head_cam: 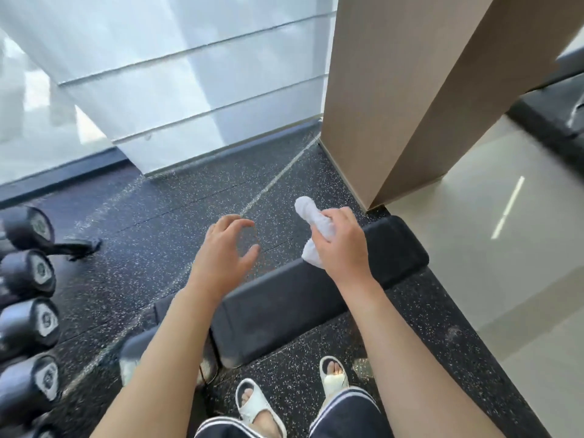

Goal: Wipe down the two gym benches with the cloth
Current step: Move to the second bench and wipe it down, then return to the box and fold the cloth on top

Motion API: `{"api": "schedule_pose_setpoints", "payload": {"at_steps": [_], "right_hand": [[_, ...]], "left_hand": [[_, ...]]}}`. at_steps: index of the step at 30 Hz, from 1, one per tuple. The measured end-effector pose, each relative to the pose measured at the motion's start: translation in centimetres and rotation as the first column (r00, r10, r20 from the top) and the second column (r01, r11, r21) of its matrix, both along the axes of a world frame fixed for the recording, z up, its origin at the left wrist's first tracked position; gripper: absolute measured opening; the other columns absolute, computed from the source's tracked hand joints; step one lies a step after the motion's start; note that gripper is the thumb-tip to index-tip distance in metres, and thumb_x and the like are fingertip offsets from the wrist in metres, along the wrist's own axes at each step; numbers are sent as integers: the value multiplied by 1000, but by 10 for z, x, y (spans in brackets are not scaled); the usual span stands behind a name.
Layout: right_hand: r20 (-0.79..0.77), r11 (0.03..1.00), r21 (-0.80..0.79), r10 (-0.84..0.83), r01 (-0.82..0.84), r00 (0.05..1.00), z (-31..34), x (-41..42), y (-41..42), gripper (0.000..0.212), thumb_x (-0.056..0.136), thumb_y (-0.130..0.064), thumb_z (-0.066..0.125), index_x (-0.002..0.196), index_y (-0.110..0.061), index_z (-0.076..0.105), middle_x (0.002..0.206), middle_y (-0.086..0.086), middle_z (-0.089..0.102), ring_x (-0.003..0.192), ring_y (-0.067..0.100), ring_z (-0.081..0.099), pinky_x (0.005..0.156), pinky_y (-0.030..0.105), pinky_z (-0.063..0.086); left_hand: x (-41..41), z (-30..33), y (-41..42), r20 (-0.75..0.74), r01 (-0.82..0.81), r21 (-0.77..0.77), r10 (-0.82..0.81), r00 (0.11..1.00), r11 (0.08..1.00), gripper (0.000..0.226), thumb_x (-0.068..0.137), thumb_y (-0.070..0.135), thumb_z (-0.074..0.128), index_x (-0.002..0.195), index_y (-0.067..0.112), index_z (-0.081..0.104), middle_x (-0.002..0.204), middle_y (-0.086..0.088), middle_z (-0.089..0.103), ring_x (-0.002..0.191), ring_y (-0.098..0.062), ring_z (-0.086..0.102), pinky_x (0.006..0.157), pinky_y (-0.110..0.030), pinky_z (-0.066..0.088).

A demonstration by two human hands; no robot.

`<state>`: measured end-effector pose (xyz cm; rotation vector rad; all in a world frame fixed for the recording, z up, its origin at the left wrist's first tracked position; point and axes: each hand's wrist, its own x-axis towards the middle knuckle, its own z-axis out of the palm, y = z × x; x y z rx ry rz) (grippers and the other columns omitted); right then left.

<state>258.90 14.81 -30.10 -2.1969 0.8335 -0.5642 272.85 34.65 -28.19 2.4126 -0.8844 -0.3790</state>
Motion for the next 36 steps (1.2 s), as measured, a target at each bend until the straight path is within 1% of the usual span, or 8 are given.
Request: {"api": "schedule_pose_setpoints", "payload": {"at_steps": [3,8,11,14,18,22,28,36], "right_hand": [[21,1000,-11,25,-25,999,41,4,2,19,92,-19,74,108,-11,66,105,1,58,88,17,57,76,26,42],[72,997,-49,57,-54,996,93,8,-6,18,91,-17,76,106,-12,67,102,-1,58,85,11,52,75,17,35],[89,993,-80,94,-87,992,119,15,-16,18,92,-20,76,106,-14,67,102,-3,58,85,9,53,75,20,39],[112,985,-122,138,-124,984,144,24,-27,18,91,-24,77,104,-16,67,99,-6,59,82,6,52,70,13,37],[126,973,-156,193,-173,973,172,30,-40,20,92,-28,77,106,-18,67,100,-7,60,82,7,56,70,4,39],[146,959,-157,257,-234,955,189,29,-49,20,93,-26,77,106,-14,68,101,-3,61,85,12,60,76,17,46],[157,936,-166,336,-310,929,198,34,-43,20,91,-23,78,105,-13,68,99,-4,60,83,8,54,74,2,37],[205,890,-172,451,-422,869,208,30,-2,18,91,-24,79,102,-16,68,95,-3,63,83,12,60,75,27,52]], "left_hand": [[5,44,5,10,-38,-32,39,999,999,43,93,25,76,134,19,65,140,0,54,132,-26,52,114,-39,39],[2,102,13,63,-100,-111,107,992,989,40,93,27,77,132,23,66,139,5,55,131,-21,51,110,-31,36],[2,127,16,83,-136,-135,148,986,981,40,94,30,76,132,25,64,140,7,53,132,-19,50,110,-32,35],[4,148,15,100,-183,-154,199,975,971,41,94,33,74,133,28,63,141,10,52,133,-16,48,110,-34,37],[-2,169,12,120,-234,-187,259,958,954,42,94,38,73,134,31,61,138,16,51,128,-8,45,109,-35,38],[-18,180,12,125,-286,-204,314,941,936,41,94,37,72,134,31,61,138,15,52,128,-9,45,110,-37,38],[-50,193,27,145,-383,-202,415,898,901,41,95,36,72,133,29,62,139,14,53,129,-11,46,109,-35,37],[-89,207,79,165,-490,-193,520,838,850,38,93,26,76,130,23,66,138,5,56,135,-21,49,118,-40,38]]}}
